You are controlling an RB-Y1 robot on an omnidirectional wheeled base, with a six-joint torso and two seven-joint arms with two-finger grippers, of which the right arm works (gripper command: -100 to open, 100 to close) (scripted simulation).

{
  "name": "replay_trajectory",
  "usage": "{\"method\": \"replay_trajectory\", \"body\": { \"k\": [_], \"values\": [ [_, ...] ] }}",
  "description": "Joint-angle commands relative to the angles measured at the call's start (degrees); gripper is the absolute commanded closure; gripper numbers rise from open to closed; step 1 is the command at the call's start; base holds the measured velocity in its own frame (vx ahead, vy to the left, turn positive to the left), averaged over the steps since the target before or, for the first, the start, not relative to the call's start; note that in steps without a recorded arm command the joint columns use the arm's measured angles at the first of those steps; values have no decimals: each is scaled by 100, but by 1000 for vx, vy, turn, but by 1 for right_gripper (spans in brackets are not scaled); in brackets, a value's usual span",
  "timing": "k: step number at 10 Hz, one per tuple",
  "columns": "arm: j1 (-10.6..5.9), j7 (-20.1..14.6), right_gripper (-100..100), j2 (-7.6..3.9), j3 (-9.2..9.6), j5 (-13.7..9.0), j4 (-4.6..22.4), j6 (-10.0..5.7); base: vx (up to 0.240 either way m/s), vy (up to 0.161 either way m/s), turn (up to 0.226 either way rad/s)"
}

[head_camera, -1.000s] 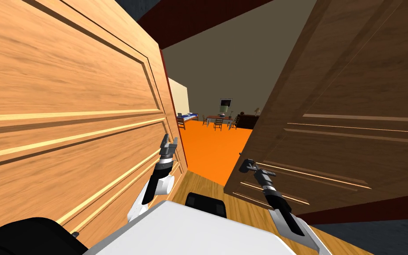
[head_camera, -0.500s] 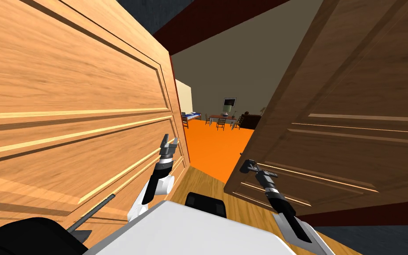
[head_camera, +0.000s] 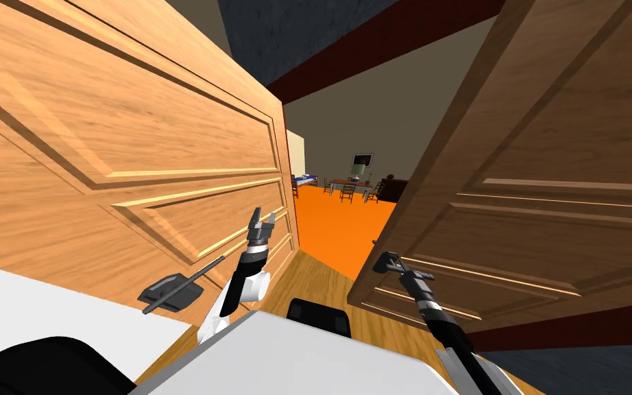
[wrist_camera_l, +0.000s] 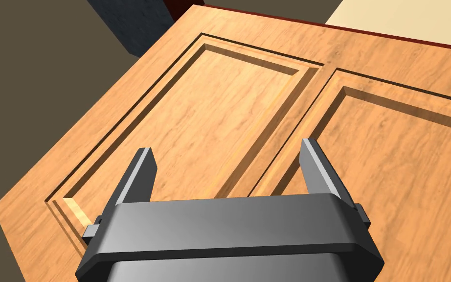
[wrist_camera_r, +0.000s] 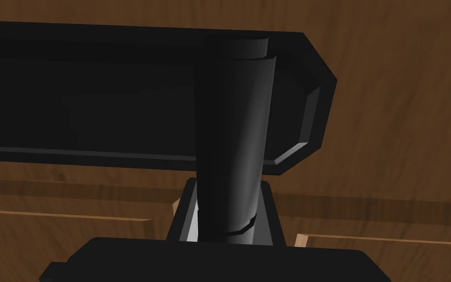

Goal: Pull the door open

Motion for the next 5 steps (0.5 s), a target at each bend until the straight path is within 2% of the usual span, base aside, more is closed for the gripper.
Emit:
{"method": "replay_trajectory", "body": {
  "k": [1,2,3,5],
  "values": [
    [74,-105,100,-114,19,1,13,-163,-231,-61,167],
    [42,-60,100,-69,16,1,10,-96,-104,-18,39],
    [100,-130,100,-131,47,17,42,-223,-144,-50,114],
    [156,-200,100,-206,65,29,71,-356,-226,-75,162]
  ]
}}
